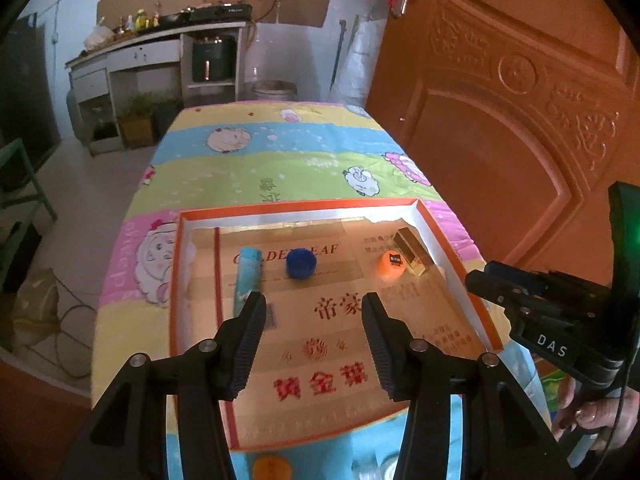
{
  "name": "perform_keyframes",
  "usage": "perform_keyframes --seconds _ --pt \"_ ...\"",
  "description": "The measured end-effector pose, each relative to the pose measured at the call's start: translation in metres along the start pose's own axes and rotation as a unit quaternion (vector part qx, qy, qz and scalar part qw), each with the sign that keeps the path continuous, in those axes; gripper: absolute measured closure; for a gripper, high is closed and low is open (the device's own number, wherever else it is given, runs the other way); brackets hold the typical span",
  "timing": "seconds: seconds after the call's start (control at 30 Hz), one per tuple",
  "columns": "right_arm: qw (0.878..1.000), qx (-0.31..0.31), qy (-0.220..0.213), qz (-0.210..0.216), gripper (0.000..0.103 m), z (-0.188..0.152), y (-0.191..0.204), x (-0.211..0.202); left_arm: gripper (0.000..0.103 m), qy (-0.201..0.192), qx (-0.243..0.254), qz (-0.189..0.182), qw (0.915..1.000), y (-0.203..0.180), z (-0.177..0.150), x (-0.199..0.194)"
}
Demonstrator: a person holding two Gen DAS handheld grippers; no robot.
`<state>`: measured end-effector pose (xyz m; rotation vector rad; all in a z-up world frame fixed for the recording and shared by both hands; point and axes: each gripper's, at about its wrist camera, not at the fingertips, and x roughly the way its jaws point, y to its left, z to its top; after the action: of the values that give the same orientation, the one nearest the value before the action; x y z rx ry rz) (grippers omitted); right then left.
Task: Organize rigid objects
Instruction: 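Lift both open tools out of the tray toward the quilt objects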
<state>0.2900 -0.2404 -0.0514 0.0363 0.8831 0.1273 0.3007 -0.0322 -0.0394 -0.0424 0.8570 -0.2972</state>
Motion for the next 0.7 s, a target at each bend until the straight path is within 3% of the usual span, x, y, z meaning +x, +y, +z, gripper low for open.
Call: perform_keyframes --seconds 0.3,0.7 --pt "1.000 -0.004 -0.004 0.004 0.075 -0.025 0.009 -0.026 0.052 -0.016 0.013 0.020 0.9996 -0.004 -0.025 -0.039" --pt "1.000 -0.007 -0.008 0.010 0.075 -0.065 0.019 -0.053 0.052 -0.034 0.008 0.018 0.9992 -0.006 -0.068 -0.082"
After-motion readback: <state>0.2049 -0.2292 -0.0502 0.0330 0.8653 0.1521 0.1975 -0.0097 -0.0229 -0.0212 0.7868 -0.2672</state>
